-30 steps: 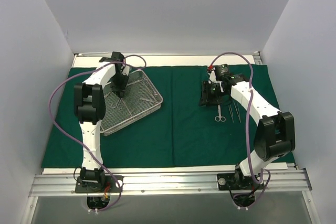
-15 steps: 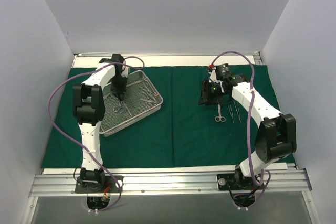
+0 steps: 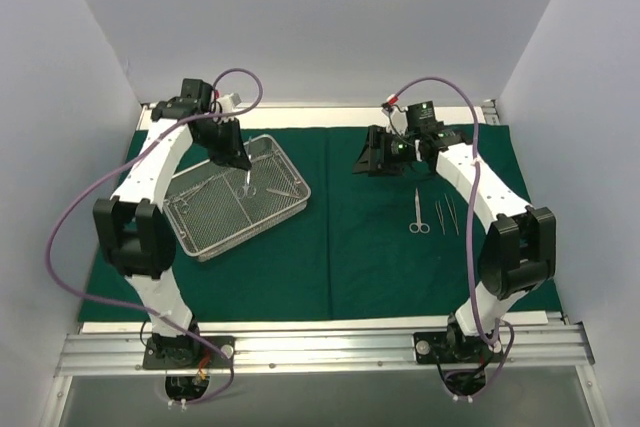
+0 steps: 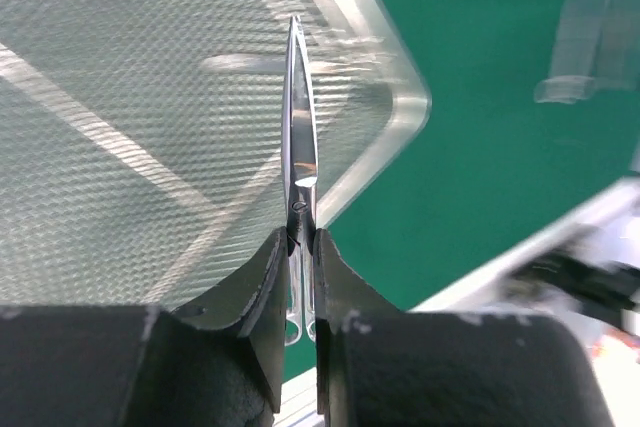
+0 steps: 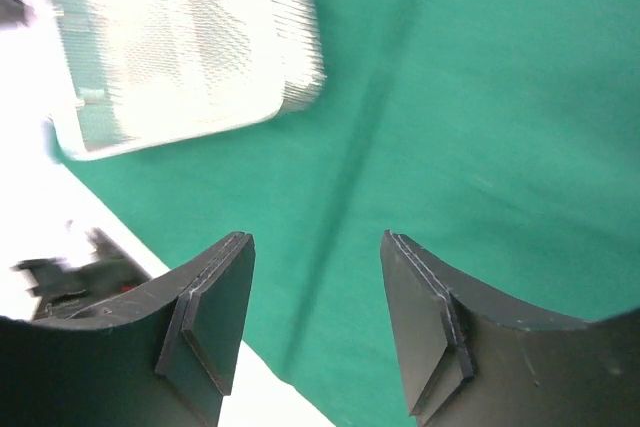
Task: Open and lay out the surgical kit
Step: Pick up the medical item from the container, then place the medical item in the surgical kit.
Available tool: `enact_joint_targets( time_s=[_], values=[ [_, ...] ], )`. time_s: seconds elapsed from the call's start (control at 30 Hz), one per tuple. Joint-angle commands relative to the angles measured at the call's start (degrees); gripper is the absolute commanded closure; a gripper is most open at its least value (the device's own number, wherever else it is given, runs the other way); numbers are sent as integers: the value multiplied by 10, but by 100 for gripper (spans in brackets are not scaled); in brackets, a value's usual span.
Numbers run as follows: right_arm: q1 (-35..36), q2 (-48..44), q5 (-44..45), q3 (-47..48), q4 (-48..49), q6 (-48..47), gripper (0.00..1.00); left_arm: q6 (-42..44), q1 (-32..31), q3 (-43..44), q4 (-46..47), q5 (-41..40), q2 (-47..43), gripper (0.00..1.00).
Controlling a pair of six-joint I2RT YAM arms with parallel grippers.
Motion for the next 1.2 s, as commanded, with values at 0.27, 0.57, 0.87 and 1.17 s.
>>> enact_joint_targets(
  time_s=[0.27, 0.57, 0.87, 1.17],
  values=[
    [72, 22, -200, 27, 321, 212, 46, -311, -44, -197, 405, 285, -146, 98],
    [111, 26, -215, 2, 400, 265, 49, -412, -72, -241, 571, 317, -157, 98],
    [110, 12, -224, -23, 400, 260, 52, -441, -73, -262, 630, 339, -155, 98],
    [110, 16, -245, -31, 431, 279, 56, -490, -73, -280, 710, 362, -153, 98]
  ],
)
